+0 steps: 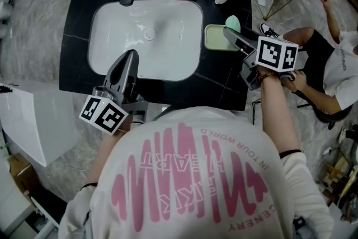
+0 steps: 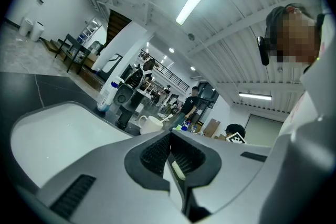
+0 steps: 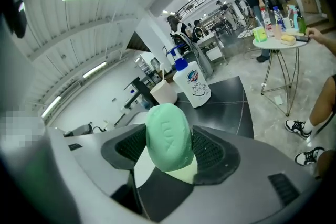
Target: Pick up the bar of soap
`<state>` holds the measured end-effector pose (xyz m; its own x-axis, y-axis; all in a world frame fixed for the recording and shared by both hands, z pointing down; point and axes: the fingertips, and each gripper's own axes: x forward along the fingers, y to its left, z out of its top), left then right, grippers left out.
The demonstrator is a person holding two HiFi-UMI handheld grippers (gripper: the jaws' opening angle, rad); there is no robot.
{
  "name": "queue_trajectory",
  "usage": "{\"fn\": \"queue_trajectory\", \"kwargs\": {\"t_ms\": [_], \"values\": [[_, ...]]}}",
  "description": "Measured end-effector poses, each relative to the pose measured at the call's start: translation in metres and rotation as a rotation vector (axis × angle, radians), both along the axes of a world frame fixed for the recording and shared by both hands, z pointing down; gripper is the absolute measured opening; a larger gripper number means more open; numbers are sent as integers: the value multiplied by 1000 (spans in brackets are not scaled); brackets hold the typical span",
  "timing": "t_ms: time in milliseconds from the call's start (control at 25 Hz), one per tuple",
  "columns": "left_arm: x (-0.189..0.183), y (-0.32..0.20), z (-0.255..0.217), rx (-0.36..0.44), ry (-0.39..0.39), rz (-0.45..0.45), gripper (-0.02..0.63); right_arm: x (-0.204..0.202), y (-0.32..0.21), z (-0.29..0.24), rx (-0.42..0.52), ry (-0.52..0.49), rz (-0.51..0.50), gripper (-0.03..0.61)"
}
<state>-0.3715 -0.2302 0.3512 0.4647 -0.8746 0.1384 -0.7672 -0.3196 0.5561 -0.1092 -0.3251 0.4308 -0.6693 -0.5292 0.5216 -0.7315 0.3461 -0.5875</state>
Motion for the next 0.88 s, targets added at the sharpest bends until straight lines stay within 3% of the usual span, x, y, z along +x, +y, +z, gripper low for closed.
{"fn": "queue_trajectory", "kwargs": {"t_ms": [200,480,880], "values": [[10,3,0,-4,-9,-10,11,4,6,-19,3,-185,19,282],[45,8,-7,0,-24,-24,11,17,15,-47,15,-398,-38,282],[113,18,-17,5,2,-41,11,41,36,-66,-4,-512,-180,282]]}}
